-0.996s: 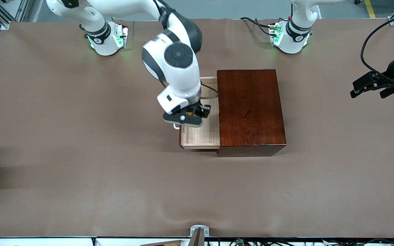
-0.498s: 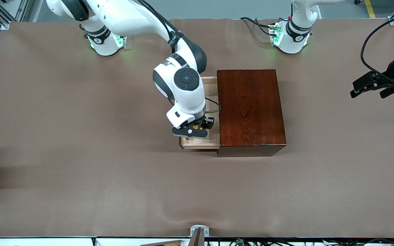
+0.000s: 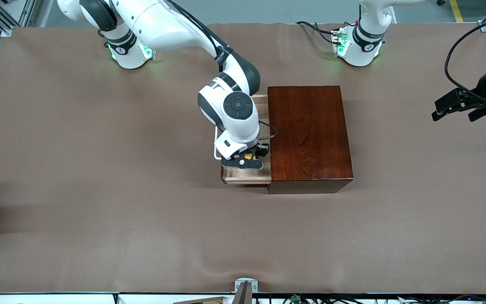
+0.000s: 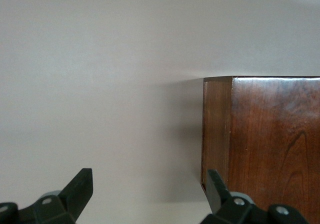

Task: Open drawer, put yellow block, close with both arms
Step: 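Carry the yellow cube over the open drawer and lower it inside, then open the right gripper and withdraw the right arm to rest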

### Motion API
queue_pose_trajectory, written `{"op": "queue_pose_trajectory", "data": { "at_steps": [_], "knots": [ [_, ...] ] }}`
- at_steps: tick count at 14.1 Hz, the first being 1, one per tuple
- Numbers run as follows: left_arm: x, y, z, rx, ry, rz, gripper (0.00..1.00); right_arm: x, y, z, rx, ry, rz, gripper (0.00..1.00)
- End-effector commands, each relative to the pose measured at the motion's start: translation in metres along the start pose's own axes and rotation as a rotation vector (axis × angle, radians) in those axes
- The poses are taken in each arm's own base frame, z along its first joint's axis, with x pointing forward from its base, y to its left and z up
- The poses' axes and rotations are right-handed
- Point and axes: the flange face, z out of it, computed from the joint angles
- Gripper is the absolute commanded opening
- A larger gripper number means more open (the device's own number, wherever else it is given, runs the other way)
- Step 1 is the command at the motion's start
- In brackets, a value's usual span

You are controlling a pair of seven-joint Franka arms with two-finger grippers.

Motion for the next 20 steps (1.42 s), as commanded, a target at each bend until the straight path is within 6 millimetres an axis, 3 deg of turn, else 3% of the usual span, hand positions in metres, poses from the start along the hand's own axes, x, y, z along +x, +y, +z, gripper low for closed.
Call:
{"op": "queue_pose_trajectory", "data": {
  "at_steps": [1, 5, 7, 9, 12, 13, 15, 18, 20],
  "knots": [
    [0.0, 0.0, -0.006, -0.003, -0.003, -0.002, 1.0, 0.004, 0.002, -0.009, 0.039, -0.017, 0.018, 1.0],
    [0.0, 0.001, -0.006, -0.005, -0.003, 0.0, 1.0, 0.002, 0.013, -0.044, -0.011, -0.058, 0.022, 1.0],
    [0.0, 0.002, -0.006, -0.005, -0.004, 0.001, 1.0, 0.011, 0.029, -0.104, -0.007, -0.058, 0.04, 1.0],
    [0.0, 0.003, -0.005, -0.003, -0.005, 0.004, 1.0, 0.022, 0.059, -0.16, -0.003, -0.065, 0.074, 1.0],
    [0.0, 0.016, -0.002, -0.004, -0.012, 0.027, 1.0, 0.04, 0.129, -0.248, -0.006, -0.063, 0.022, 1.0],
    [-0.001, 0.023, -0.002, -0.004, -0.012, 0.038, 1.0, 0.047, 0.158, -0.266, -0.026, -0.076, -0.014, 1.0],
    [-0.002, 0.027, -0.003, -0.006, -0.011, 0.044, 1.0, 0.05, 0.206, -0.295, -0.049, -0.091, -0.038, 1.0],
    [-0.002, 0.027, -0.001, -0.006, -0.017, 0.045, 1.0, 0.041, 0.277, -0.322, -0.156, -0.033, -0.129, 1.0],
    [-0.003, 0.027, -0.002, -0.005, -0.022, 0.045, 1.0, 0.047, 0.337, -0.338, -0.158, -0.032, -0.131, 1.0]
  ]
}}
